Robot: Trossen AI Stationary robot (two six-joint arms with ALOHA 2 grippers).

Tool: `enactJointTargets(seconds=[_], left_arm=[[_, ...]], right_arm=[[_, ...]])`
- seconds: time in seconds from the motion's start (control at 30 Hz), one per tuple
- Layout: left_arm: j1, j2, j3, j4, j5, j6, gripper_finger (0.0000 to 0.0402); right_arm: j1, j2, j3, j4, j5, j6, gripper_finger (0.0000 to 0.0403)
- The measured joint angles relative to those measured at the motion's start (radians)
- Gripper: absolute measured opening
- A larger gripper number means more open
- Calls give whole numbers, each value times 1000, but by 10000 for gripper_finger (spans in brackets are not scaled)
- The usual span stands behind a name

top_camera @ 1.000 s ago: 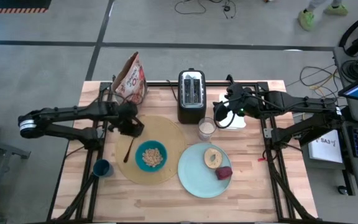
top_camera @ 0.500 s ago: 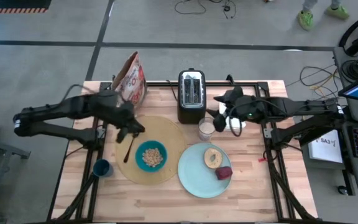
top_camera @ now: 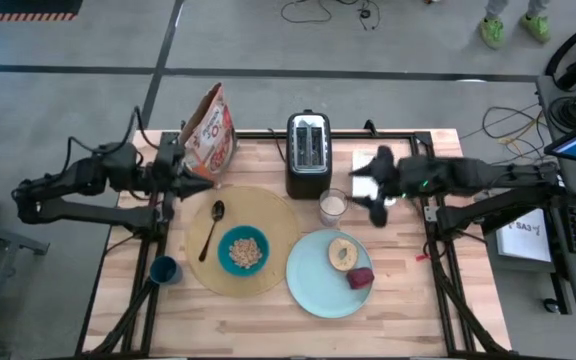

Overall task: Arrange a breakfast setting
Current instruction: Return to Home Position

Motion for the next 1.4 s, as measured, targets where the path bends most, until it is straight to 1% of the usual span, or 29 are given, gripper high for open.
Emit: enactJointTargets(seconds=[0.07, 0.13, 0.23, 0.37, 0.5, 0.63, 0.8, 0.9, 0.93, 1.0, 1.03, 1.1, 1.13, 1.2, 1.33, 1.4], left_arm=[[-1, -24, -16, -29, 2, 15, 8], [0, -61, -45, -12, -10, 39, 8], [0, -126, -117, 72, -28, 73, 8], [0, -227, -239, 191, -37, 89, 8], [0, -338, -365, 267, -80, 69, 8], [0, -455, -498, 338, -100, 51, 8], [0, -587, -661, 400, -130, 28, 8], [0, -654, -750, 436, -131, 22, 8], [1, -653, -777, 455, -131, 21, 8], [1, -643, -825, 498, -130, 19, 8], [0, -634, -846, 524, -130, 18, 8], [1, -631, -896, 564, -130, 15, 8], [1, -632, -921, 583, -129, 14, 8], [0, -637, -972, 638, -127, 12, 8], [0, -642, -970, 583, -130, 37, 8], [0, -644, -974, 585, -130, 74, 8]], right_arm=[[-27, -78, -68, 89, -26, -19, 301], [-41, -160, -151, 190, -37, -28, 304], [-48, -275, -269, 326, -55, -34, 304], [-51, -401, -396, 462, -49, -34, 300], [-50, -501, -481, 509, -54, -23, 295], [-50, -589, -559, 549, -48, -28, 292], [-50, -733, -671, 677, -67, -113, 296], [-50, -829, -733, 671, -79, -202, 300], [-50, -862, -752, 673, -75, -230, 302], [-50, -922, -788, 678, -19, -282, 305], [-52, -927, -805, 702, 14, -295, 306], [-52, -928, -838, 662, 95, -307, 307], [-52, -912, -843, 674, 112, -316, 306], [-52, -889, -877, 696, 130, -316, 304], [-52, -896, -977, 723, 132, -257, 298], [-52, -912, -1038, 781, 133, -234, 296]])
